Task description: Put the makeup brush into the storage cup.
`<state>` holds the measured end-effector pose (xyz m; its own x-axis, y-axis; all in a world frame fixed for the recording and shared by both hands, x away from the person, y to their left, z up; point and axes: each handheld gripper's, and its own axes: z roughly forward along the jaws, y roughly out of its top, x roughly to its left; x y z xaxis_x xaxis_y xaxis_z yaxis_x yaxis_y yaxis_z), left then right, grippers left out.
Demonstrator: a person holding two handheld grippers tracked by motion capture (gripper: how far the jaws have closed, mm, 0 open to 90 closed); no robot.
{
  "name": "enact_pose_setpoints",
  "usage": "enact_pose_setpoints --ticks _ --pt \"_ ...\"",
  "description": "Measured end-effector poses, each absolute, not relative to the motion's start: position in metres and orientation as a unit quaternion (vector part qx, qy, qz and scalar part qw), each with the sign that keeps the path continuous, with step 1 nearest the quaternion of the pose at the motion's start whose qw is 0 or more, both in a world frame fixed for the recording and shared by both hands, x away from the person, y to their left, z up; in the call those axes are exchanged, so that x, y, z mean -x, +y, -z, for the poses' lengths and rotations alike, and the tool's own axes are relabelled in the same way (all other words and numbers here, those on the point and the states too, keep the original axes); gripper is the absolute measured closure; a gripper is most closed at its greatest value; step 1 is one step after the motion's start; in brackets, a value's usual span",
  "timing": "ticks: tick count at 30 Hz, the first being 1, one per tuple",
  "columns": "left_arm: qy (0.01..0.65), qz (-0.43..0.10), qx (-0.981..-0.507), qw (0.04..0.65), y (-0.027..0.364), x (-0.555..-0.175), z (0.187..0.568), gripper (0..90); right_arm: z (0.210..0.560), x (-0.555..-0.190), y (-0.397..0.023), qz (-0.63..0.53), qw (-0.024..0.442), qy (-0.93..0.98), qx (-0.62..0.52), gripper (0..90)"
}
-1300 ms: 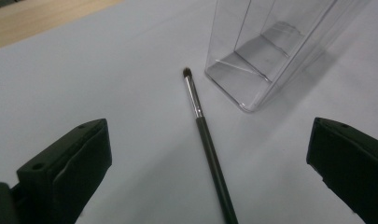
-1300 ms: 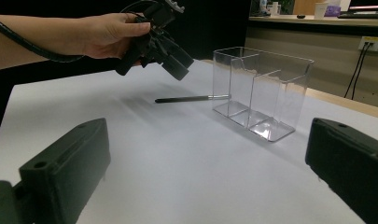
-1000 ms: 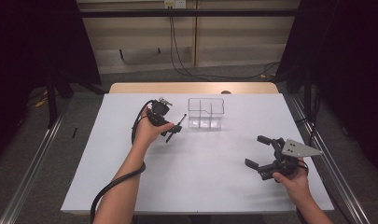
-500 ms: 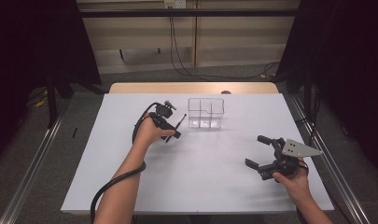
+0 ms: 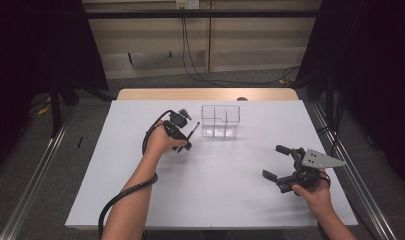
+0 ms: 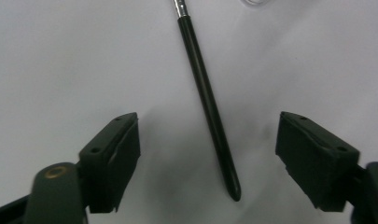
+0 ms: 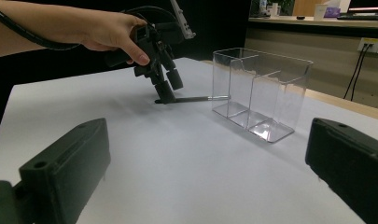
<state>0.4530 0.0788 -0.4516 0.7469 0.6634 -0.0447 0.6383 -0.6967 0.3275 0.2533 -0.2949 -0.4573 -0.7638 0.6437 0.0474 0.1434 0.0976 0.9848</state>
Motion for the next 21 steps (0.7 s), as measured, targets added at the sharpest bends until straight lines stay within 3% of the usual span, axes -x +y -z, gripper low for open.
enact_pose_setpoints --ticks 3,5,9,21 --pt "0.345 -0.042 -0.925 0.153 0.0781 -0.4535 0.4525 30.1 0.4572 -0.2532 -0.295 -0.612 0.204 0.712 -0.276 0.0" --pt "0.347 -0.032 -0.924 0.159 0.0773 -0.4532 0.4532 39.0 0.4571 -0.2531 -0.2951 -0.613 0.205 0.712 -0.276 0.0" --pt "0.345 -0.038 -0.925 0.152 0.0759 -0.4539 0.4531 44.0 0.4573 -0.2534 -0.2958 -0.612 0.205 0.712 -0.277 0.0" --pt "0.341 -0.03 -0.93 0.131 0.0735 -0.4553 0.45 71.6 0.4579 -0.2542 -0.2954 -0.611 0.203 0.713 -0.277 0.0"
